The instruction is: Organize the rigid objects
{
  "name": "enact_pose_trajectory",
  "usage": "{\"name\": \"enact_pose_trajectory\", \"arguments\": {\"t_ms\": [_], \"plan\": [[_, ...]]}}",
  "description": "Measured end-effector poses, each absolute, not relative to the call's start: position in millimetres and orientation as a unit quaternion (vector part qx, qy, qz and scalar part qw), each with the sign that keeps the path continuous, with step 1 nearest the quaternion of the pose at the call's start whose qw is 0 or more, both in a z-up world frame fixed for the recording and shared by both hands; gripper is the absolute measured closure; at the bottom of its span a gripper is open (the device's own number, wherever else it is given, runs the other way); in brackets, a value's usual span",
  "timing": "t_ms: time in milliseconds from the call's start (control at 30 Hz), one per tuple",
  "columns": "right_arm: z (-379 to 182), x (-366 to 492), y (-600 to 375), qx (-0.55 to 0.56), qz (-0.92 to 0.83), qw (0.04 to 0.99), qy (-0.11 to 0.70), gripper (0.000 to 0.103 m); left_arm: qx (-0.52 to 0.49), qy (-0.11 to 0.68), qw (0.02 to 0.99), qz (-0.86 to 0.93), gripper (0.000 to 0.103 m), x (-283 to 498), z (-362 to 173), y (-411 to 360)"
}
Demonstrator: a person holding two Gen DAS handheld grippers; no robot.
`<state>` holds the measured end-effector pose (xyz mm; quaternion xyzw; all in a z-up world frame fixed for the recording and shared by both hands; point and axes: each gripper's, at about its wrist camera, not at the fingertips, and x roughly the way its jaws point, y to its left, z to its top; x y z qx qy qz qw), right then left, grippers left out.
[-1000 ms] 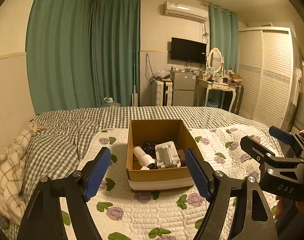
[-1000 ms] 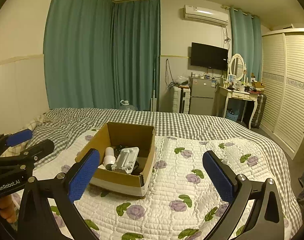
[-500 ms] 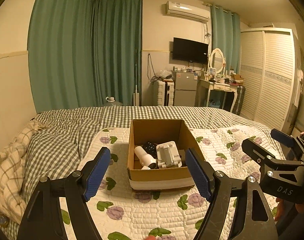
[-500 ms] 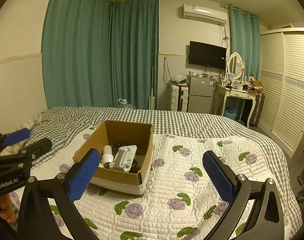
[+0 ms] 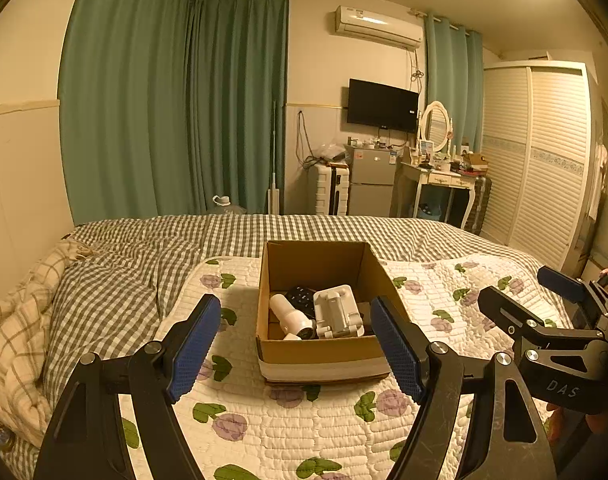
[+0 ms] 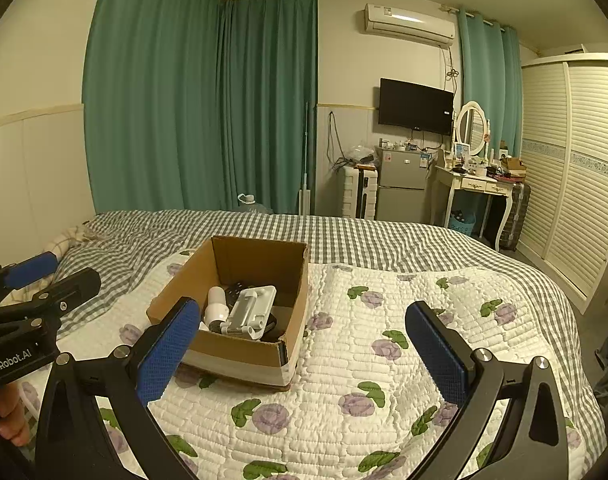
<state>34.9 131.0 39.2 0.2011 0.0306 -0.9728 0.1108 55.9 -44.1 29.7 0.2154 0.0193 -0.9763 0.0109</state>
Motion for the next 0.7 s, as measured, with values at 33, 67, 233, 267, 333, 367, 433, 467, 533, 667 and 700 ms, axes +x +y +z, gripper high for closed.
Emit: {"name": "enact_pose_trajectory", "arguments": {"t_ms": [33, 67, 233, 267, 333, 367, 433, 467, 533, 667, 700], "plan": [[38.7, 34.8, 130.9, 0.202, -0.973, 0.111, 0.03, 0.0, 0.215, 0.02, 0.01, -0.976, 0.023, 55.8, 29.8, -43.9], [38.5, 34.5, 130.5, 0.202, -0.973, 0.111, 0.03, 0.0, 0.216, 0.019, 0.01, -0.976, 0.023, 55.7, 29.6, -43.7], [37.3, 32.9, 130.1, 0.206, -0.972, 0.111, 0.028, 0.0, 0.218, 0.017, 0.011, -0.976, 0.023, 54.2, 28.5, -42.8], [37.3, 33.0, 130.3, 0.205, -0.972, 0.111, 0.028, 0.0, 0.219, 0.017, 0.011, -0.976, 0.023, 54.1, 28.5, -42.6], [37.2, 33.0, 130.2, 0.206, -0.972, 0.111, 0.028, 0.0, 0.218, 0.016, 0.011, -0.976, 0.023, 54.2, 28.3, -42.1], [37.2, 33.2, 130.4, 0.206, -0.972, 0.111, 0.028, 0.0, 0.218, 0.016, 0.011, -0.976, 0.023, 54.4, 28.4, -42.3], [37.1, 33.1, 130.2, 0.206, -0.972, 0.111, 0.028, 0.0, 0.217, 0.016, 0.013, -0.976, 0.023, 54.8, 28.4, -42.6], [36.6, 33.1, 130.0, 0.207, -0.972, 0.111, 0.028, 0.0, 0.217, 0.016, 0.014, -0.976, 0.023, 54.9, 28.3, -42.7], [35.6, 33.3, 129.3, 0.209, -0.971, 0.111, 0.029, 0.0, 0.217, 0.015, 0.015, -0.976, 0.023, 54.9, 28.0, -43.0], [34.4, 33.7, 129.2, 0.211, -0.971, 0.111, 0.028, 0.0, 0.216, 0.014, 0.013, -0.976, 0.023, 55.0, 28.1, -43.0], [34.4, 33.5, 128.9, 0.211, -0.971, 0.111, 0.028, 0.0, 0.217, 0.014, 0.011, -0.976, 0.023, 54.4, 28.0, -43.1]]}}
